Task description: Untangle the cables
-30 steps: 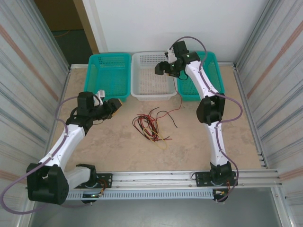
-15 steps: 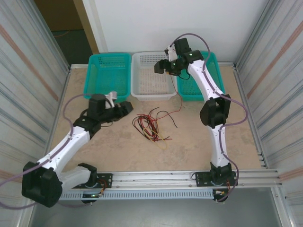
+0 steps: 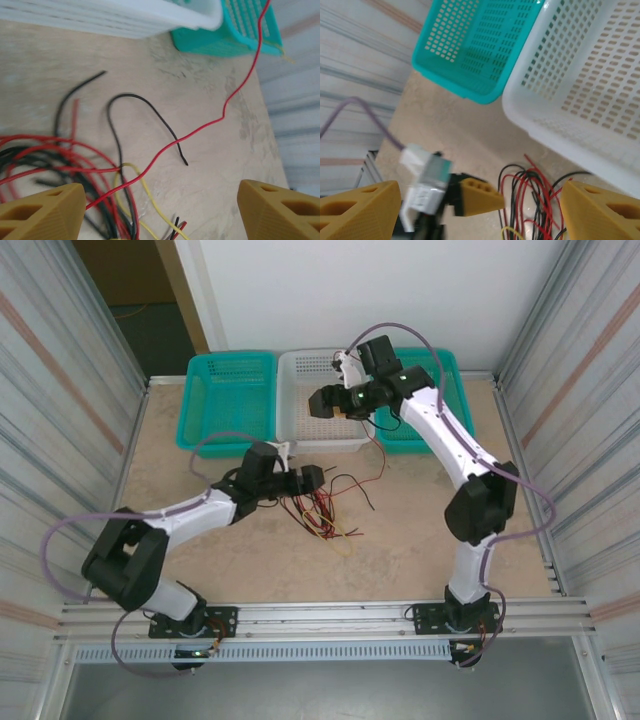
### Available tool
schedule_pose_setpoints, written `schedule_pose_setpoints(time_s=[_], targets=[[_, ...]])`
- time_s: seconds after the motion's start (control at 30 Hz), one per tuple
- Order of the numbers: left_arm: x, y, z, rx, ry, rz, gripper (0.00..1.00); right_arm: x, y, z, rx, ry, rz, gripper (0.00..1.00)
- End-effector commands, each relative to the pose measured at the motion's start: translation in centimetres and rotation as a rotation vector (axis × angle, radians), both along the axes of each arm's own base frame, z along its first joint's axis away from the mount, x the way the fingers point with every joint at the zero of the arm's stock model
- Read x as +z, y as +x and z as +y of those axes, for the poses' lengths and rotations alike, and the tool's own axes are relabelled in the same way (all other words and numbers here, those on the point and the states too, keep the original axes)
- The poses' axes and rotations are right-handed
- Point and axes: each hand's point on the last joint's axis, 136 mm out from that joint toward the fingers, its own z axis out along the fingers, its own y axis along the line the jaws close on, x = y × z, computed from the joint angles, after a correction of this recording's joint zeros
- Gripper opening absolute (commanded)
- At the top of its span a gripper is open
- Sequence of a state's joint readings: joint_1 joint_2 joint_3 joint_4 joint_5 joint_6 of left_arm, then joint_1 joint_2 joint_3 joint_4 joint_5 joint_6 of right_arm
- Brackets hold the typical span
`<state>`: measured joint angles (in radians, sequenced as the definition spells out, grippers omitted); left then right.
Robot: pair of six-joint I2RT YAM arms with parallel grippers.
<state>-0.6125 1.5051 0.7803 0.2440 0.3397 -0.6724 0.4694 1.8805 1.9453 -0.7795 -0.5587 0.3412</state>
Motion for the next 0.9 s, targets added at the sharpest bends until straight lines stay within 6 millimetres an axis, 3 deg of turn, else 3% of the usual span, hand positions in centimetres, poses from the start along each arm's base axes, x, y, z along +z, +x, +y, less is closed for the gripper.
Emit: schedule_pose_setpoints(time_s=[0.0, 0.17, 0.3, 0.47, 0.63, 0.73, 0.87], targets=[[3.2, 1.1, -3.9, -0.142, -0.047, -0.240, 0.82, 6.4, -1.5, -0.4, 0.000, 0.120, -0.113, 0.82], [3.0, 3.0, -7.0, -0.221, -0.071, -0.293, 0.84, 9.2, -3.8, -0.8, 0.023, 0.145, -0.144, 0.82], [3.7, 3.2, -9.0, -0.296, -0.064, -0.375, 0.88, 11.5, -5.5, -1.1, 0.044, 0.174, -0.180, 0.82], [5.4, 1.4, -11.2, -0.441, -0.109, -0.443, 0.90, 14.0, -7.1, -1.3, 0.074, 0.216, -0.219, 0.82], [6.6, -0.8, -12.1, -0.529, -0.195, -0.425, 0.89, 15.5, -7.7, -1.4, 0.085, 0.251, -0.244, 0.83], [5.4, -2.5, -12.7, -0.576, -0.143, -0.431, 0.87, 16.2, -8.0, -1.2, 0.099, 0.277, -0.246, 0.83], [3.8, -2.7, -13.0, -0.589, -0.118, -0.382, 0.80, 17.2, -8.4, -1.0, 0.111, 0.314, -0.258, 0.83]])
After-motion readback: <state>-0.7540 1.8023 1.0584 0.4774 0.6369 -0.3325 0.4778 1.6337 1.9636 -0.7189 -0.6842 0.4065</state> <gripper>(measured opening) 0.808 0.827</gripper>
